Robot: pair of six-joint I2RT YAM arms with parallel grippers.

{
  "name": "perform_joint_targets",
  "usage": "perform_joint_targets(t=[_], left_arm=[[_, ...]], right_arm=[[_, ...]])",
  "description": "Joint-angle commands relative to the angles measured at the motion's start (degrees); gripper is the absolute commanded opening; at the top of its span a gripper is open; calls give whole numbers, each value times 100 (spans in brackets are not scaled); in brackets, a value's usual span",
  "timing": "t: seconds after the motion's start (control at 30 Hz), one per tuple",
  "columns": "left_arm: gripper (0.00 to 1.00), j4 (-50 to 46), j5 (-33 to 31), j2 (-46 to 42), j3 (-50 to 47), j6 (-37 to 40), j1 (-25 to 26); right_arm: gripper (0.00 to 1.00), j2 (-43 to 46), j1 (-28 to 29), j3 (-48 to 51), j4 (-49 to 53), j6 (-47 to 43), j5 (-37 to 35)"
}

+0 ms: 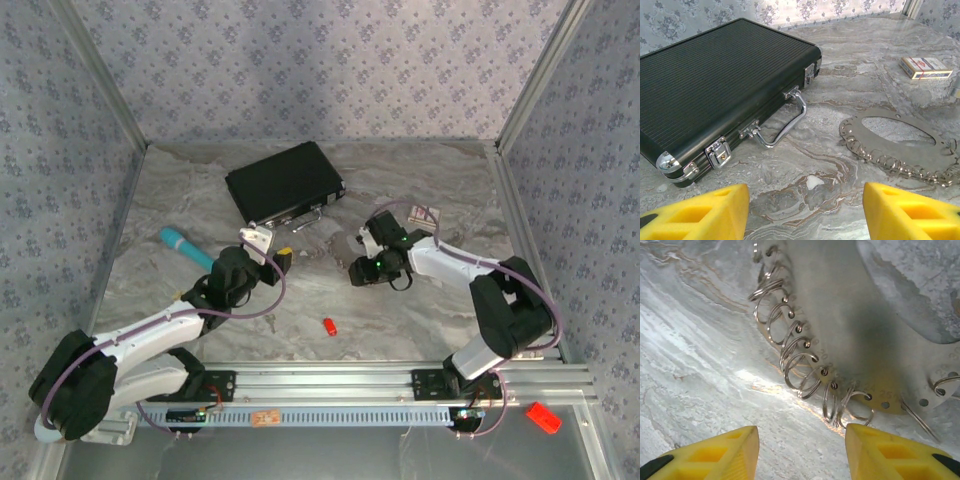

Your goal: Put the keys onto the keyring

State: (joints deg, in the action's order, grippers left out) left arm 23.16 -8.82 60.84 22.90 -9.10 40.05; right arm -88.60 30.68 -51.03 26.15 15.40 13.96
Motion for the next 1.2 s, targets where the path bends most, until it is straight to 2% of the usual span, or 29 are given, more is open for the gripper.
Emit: perform_joint_targets(t=[0.0, 0.07, 0.17, 0.57, 0.77, 0.97, 1.07, 1.17], left_arm=[[61, -13, -6, -133, 171, -13, -33], [61, -3, -6, -131, 167, -13, -31], [61, 25, -8, -96, 178, -21, -27], [61, -74, 11, -177, 163, -48, -28], [61, -70, 27, -192, 163, -48, -31], [61, -51, 38, -208, 138, -39, -32], [61, 19, 22, -172, 119, -87, -25], [61, 9, 47, -177, 127, -128, -26]], right_arm=[[47, 405, -266, -153, 513, 18, -800], [45, 530, -433, -110, 567, 33, -1176], [41, 427, -507, -199, 645, 13, -1382], [32, -345, -384, -556, 724, -307, -1065], [30, -298, -448, -662, 658, -508, -1170], [31, -430, -706, -851, 798, -1133, -1095], [35, -722, -736, -1099, 1144, -1780, -1097], [38, -913, -773, -1301, 1285, -2054, -850]])
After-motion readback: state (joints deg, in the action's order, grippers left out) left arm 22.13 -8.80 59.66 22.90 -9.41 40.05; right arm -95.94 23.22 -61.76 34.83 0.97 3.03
